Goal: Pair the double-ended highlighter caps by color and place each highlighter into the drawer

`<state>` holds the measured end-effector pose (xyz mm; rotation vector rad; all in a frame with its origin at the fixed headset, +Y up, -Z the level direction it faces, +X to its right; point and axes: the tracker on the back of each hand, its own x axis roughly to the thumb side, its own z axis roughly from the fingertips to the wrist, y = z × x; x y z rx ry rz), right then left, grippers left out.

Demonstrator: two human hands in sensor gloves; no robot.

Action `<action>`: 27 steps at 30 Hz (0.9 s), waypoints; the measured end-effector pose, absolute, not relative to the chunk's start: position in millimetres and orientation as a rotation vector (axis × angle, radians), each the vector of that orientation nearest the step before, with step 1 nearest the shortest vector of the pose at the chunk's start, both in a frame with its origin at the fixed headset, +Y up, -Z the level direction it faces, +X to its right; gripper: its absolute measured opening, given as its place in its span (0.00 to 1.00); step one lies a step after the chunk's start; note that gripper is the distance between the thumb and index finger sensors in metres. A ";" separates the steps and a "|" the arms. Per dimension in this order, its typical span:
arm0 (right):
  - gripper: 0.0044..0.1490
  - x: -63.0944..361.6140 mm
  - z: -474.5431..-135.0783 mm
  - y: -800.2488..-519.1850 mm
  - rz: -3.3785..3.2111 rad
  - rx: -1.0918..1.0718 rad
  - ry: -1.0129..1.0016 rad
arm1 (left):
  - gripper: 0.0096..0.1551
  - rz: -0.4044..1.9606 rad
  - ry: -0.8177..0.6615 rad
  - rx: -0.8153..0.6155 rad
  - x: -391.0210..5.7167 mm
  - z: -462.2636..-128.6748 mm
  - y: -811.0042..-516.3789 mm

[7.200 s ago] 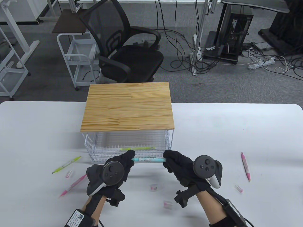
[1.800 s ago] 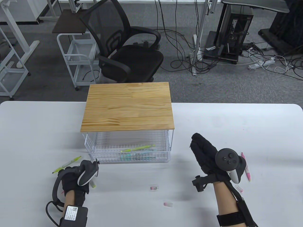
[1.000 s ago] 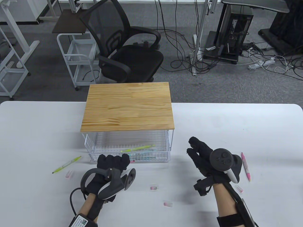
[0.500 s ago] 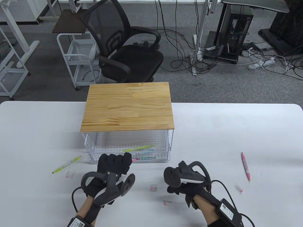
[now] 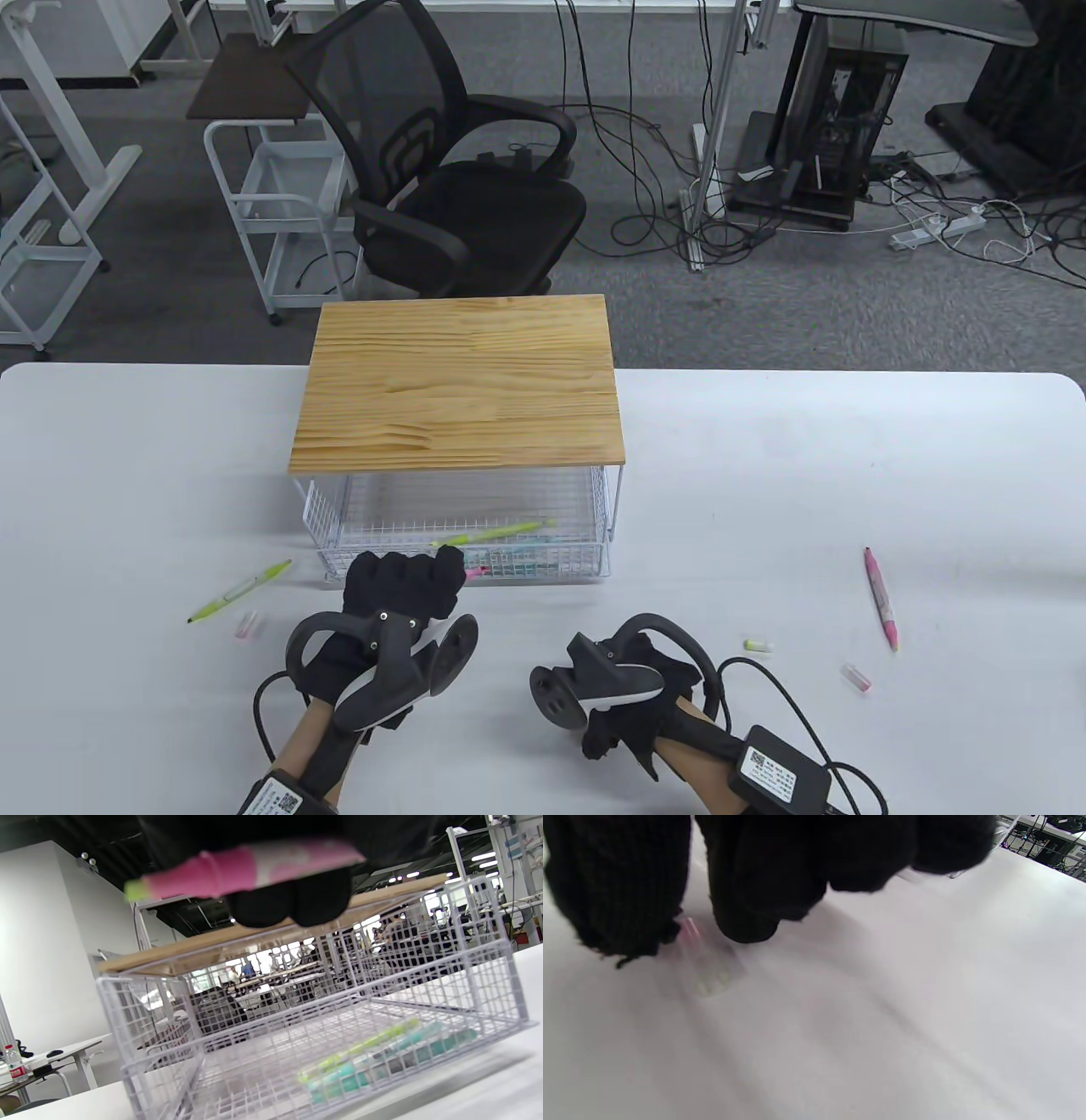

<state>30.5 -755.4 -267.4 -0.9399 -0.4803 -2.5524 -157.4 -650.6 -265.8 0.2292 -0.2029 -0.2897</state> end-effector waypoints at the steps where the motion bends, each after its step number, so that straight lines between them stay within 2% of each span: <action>1: 0.36 30.3 -267.6 -756.8 -2.543 -0.938 -0.479 | 0.28 -0.292 -0.203 0.228 -157.2 -266.1 -651.1; 12: 0.31 34.9 -273.2 -759.4 -2.575 -0.979 -0.508 | 0.28 -0.307 -0.204 0.217 -155.9 -265.9 -649.8; 16: 0.32 43.3 -279.1 -745.5 -2.645 -0.968 -0.495 | 0.28 -0.303 -0.203 0.216 -156.3 -266.5 -650.0; 19: 0.31 54.3 -283.8 -727.0 -2.758 -0.964 -0.419 | 0.28 -0.301 -0.204 0.215 -156.5 -267.0 -650.9; 24: 0.29 79.9 -289.6 -696.6 -2.987 -0.973 -0.104 | 0.28 -0.298 -0.215 0.213 -154.9 -267.0 -651.9; 25: 0.28 83.8 -290.4 -693.2 -3.012 -0.961 -0.098 | 0.28 -0.299 -0.218 0.213 -154.4 -266.8 -652.2; 27: 0.28 94.0 -291.7 -686.6 -3.105 -0.950 0.072 | 0.28 -0.302 -0.225 0.214 -152.9 -266.3 -652.8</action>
